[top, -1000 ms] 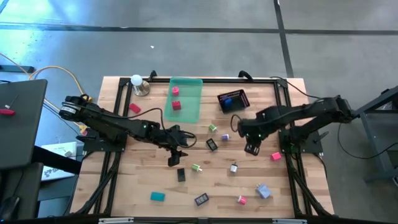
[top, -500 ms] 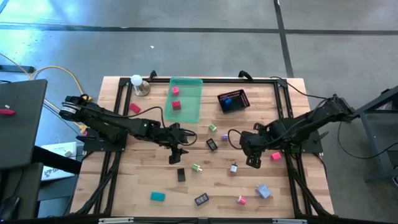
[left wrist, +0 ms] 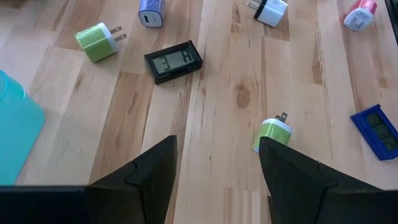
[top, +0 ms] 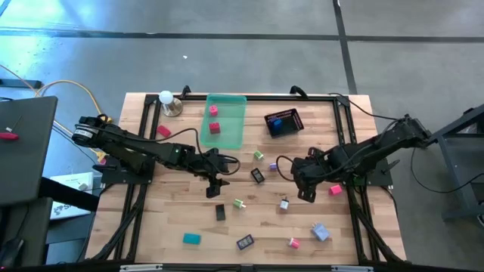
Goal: Pick & Place Office items
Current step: Put the pink charger adapter into the green bin
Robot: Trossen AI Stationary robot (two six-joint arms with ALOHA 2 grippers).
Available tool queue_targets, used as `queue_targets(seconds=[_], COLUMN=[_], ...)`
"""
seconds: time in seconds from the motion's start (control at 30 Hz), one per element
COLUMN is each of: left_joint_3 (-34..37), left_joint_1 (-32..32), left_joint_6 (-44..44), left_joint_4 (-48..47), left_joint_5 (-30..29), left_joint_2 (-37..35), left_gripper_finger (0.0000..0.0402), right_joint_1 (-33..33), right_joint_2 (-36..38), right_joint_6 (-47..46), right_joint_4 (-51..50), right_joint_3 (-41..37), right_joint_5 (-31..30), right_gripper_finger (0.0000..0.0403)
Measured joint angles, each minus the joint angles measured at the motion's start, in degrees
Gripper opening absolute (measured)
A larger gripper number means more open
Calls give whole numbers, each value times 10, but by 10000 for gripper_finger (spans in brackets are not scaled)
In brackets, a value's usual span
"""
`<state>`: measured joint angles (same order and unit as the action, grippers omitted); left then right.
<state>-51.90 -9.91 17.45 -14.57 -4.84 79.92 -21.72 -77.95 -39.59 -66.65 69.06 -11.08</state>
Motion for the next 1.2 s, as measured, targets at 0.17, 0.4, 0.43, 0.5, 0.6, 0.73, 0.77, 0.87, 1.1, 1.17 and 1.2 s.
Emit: queue_targets(seconds=[0.17,0.4,0.43,0.5,0.6,0.73,0.77,0.87,1.1,1.17,1.2], left_joint_3=[0,0,0,0,0,0,0,0,0,0,0], left_joint_1=[-4,-4,-4,-4,0,1,1,1,1,1,1], left_joint_6=[2,2,2,2,-1,-7,-10,-14,-16,-18,-22], left_joint_4=[0,0,0,0,0,0,0,0,0,0,0], left_joint_5=[0,0,0,0,1,-2,-3,-3,-3,-6,-11], left_joint_2=[0,0,0,0,0,0,0,0,0,0,0], left_gripper_finger=[220,220,220,220,220,220,220,220,220,220,220], right_joint_1=[0,-1,-1,-7,-14,-12,-12,-13,-13,-13,-13], right_joint_2=[0,-3,-5,-12,-25,-35,-35,-35,-36,-36,-36], right_joint_6=[-40,-70,-71,-59,-34,3,5,7,-26,-28,-28], right_joint_4=[0,24,14,-23,-95,-143,-150,-151,-151,-152,-151], right_joint_3=[0,0,0,0,0,-9,-14,-36,-127,-150,-158], right_joint_5=[54,108,109,117,113,111,111,112,176,191,192], right_gripper_finger=[290,315,315,312,306,298,296,290,288,287,287])
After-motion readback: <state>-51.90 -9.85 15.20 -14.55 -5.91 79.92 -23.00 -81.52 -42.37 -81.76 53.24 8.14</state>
